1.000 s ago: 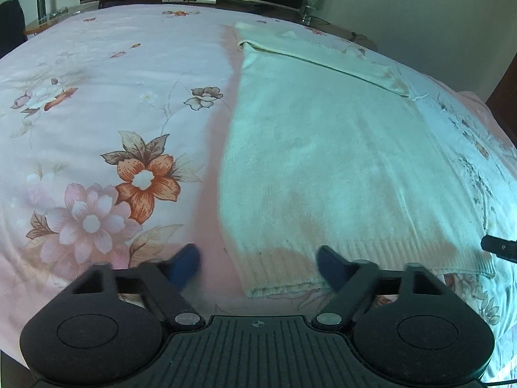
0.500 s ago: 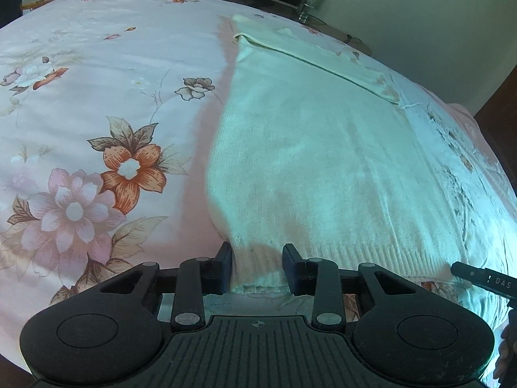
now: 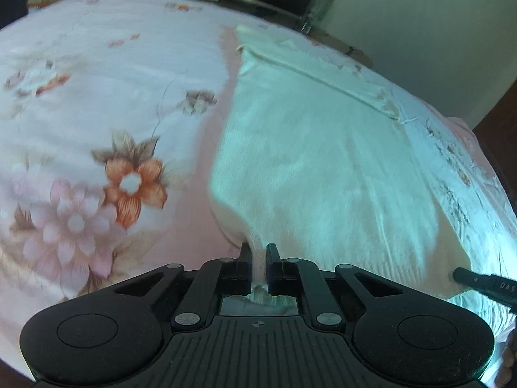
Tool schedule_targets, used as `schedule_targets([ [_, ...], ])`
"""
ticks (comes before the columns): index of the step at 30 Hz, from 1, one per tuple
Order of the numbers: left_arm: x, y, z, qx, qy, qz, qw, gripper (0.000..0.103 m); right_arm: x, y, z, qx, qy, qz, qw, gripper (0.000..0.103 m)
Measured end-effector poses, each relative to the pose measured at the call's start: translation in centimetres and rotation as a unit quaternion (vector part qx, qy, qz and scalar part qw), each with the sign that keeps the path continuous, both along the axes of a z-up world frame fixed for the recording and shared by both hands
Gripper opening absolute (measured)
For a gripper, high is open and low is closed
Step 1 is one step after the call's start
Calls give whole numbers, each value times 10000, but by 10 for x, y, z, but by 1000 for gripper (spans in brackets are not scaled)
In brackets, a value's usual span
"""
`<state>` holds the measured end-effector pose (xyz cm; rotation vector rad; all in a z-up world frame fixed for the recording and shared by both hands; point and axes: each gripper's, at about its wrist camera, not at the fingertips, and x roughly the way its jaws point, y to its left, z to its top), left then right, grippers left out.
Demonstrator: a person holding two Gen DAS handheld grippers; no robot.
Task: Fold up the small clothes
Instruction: 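Close the left tool on the ribbed hem while the right tool closes on it too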
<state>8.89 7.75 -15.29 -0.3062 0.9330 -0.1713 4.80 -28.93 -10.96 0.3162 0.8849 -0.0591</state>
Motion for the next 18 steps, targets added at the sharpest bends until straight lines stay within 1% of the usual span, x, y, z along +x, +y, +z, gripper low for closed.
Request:
schedule_targets([
  [2, 2, -4, 8, 102, -219, -118, 9996, 9, 2, 0, 6, 110, -81, -2, 9999, 10],
  [5, 9, -6, 18, 164, -421, -218, 9987, 9, 8, -2, 14, 151, -213, 4, 9997, 10],
  [9, 25, -5, 32, 144, -619, -153, 9979, 9, 16, -4, 25, 124, -418, -14, 9990, 10],
  [13, 50, -6, 48, 14, -834, -75, 9965, 8, 31, -10, 35, 204, -602, -55, 9980, 9],
  [14, 57, -7, 52, 19, -930, -46, 9957, 1, 37, -12, 38, 246, -646, -58, 9976, 9],
  [16, 72, -10, 58, -37, -1023, -14, 9947, 1, 51, -16, 43, 319, -741, -63, 9967, 9],
  [18, 91, -15, 61, -9, -1027, -63, 9947, 1, 68, -17, 45, 366, -802, -32, 9961, 9],
])
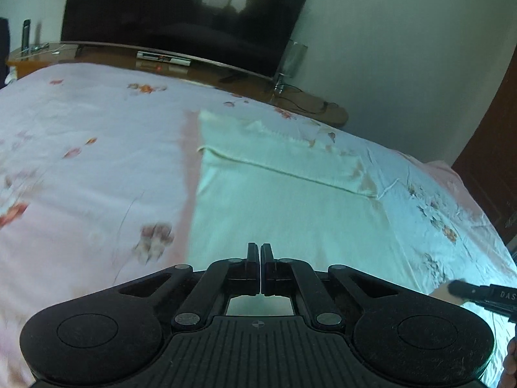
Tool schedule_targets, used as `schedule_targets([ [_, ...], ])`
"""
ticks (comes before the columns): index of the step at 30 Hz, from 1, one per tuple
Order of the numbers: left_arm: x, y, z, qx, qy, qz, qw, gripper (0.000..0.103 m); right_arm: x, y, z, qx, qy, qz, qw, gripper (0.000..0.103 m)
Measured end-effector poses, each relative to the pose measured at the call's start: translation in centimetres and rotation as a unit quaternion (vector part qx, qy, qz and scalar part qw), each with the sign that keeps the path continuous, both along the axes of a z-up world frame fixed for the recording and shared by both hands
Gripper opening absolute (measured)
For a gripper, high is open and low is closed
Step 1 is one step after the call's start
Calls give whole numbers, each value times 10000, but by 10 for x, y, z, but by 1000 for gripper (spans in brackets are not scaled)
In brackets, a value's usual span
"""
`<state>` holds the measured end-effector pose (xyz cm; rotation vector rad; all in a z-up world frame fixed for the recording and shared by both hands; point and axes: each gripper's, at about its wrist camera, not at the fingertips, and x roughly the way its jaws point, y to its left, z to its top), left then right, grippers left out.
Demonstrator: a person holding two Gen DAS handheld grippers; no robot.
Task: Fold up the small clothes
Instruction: 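Close the left tool on the ribbed hem while the right tool closes on it too, then lift the hem with both tools, fold it toward the collar, and open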
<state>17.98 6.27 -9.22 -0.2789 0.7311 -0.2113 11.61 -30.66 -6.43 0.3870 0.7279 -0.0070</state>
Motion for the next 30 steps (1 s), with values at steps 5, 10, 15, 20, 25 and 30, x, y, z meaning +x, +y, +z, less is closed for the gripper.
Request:
schedule_targets([
  [5, 16, 9, -1, 114, 609, -74, 9981, 1, 30, 4, -1, -86, 127, 242, 9996, 9],
  [10, -4, 34, -34, -148, 1732, 278, 9844, 40, 18, 0, -18, -244, 540, 258, 9979, 9],
  [15, -42, 43, -51, -699, 1892, 456, 9784, 103, -19, -8, -34, -256, 885, 158, 9956, 9],
  [20, -58, 40, -71, -1166, 2212, 478, 9671, 103, -47, -8, -54, -228, 1213, 56, 9923, 16],
  [25, -70, 37, -77, -1276, 1936, 531, 9713, 78, -55, -10, -57, -219, 1158, -131, 9929, 34],
  [30, -70, 32, -90, -1596, 2234, 431, 9606, 6, -55, -13, -57, -149, 1066, -333, 9936, 50],
])
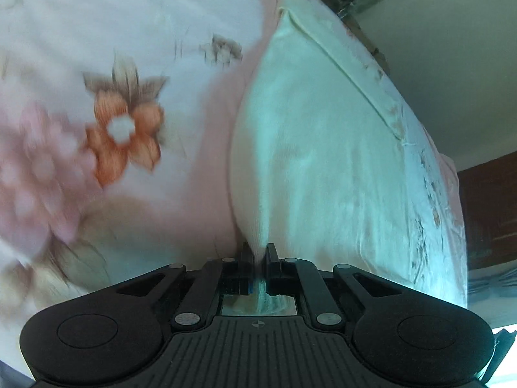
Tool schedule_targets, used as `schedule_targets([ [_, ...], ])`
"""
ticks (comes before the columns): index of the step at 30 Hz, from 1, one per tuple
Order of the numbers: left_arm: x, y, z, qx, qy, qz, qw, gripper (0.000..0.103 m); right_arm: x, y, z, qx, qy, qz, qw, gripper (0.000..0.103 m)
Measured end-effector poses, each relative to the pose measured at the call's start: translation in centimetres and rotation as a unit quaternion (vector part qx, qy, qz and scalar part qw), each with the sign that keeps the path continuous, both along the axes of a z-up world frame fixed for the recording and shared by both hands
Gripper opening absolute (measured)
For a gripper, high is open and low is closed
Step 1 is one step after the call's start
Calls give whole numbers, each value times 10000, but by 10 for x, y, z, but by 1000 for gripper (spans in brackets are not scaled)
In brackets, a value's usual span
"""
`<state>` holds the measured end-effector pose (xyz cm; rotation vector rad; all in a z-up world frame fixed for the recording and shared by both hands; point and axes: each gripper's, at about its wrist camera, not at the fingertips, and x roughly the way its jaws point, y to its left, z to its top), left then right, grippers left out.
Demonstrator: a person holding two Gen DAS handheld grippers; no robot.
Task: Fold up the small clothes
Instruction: 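Lift the hem with both tools, fold it toward the collar, and open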
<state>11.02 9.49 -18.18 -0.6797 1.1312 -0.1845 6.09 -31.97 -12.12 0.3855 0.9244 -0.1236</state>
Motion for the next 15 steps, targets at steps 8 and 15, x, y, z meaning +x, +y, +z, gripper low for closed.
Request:
schedule_targets([
  [8, 1, -7, 16, 158, -391, -206, 9989, 6, 7, 3, -5, 427, 106, 132, 9989, 42],
  [15, 28, -14, 52, 173, -1019, -285, 9942, 6, 13, -3, 12, 634, -142, 117, 9978, 7],
])
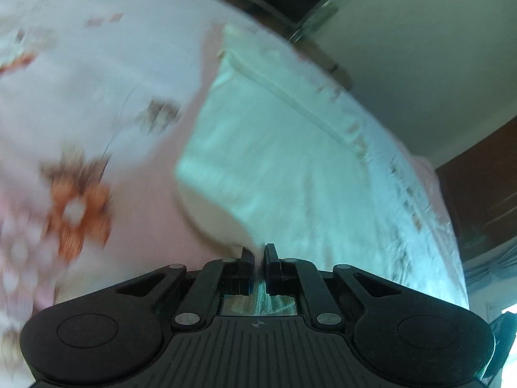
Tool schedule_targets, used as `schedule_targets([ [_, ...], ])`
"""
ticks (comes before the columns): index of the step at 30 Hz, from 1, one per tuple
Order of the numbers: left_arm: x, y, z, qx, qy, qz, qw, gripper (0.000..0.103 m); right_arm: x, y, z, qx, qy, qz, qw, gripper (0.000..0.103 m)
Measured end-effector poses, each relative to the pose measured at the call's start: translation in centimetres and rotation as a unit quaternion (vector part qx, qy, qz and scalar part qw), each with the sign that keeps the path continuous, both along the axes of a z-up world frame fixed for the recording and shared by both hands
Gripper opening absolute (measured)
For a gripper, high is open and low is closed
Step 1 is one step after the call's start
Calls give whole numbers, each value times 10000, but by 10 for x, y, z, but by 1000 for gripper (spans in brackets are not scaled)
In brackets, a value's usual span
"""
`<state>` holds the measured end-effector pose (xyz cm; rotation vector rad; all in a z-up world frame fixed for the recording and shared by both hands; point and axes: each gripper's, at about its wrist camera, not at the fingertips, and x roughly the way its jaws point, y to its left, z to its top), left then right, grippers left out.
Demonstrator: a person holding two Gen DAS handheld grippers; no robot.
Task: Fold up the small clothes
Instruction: 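Lift the hem with both tools, fold it toward the collar, and open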
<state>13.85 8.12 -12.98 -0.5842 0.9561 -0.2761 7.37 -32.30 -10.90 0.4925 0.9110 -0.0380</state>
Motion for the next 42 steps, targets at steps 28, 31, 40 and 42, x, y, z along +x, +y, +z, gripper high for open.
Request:
schedule_targets([
  [28, 343, -41, 3, 574, -908, 1087, 9883, 6, 344, -35, 28, 123, -1476, -228, 9887, 5],
  [31, 375, -44, -20, 915, -445, 970, 9901, 7, 375, -40, 8, 86, -1112, -259, 9934, 10],
  [40, 382, -39, -10, 1252, -567, 223, 9903, 27, 383, -38, 5, -807, -1155, 68, 9900, 65],
  [42, 380, -36, 4, 1591, -839, 430, 9828, 95, 386, -40, 3, -799, -1086, 183, 9907, 65],
])
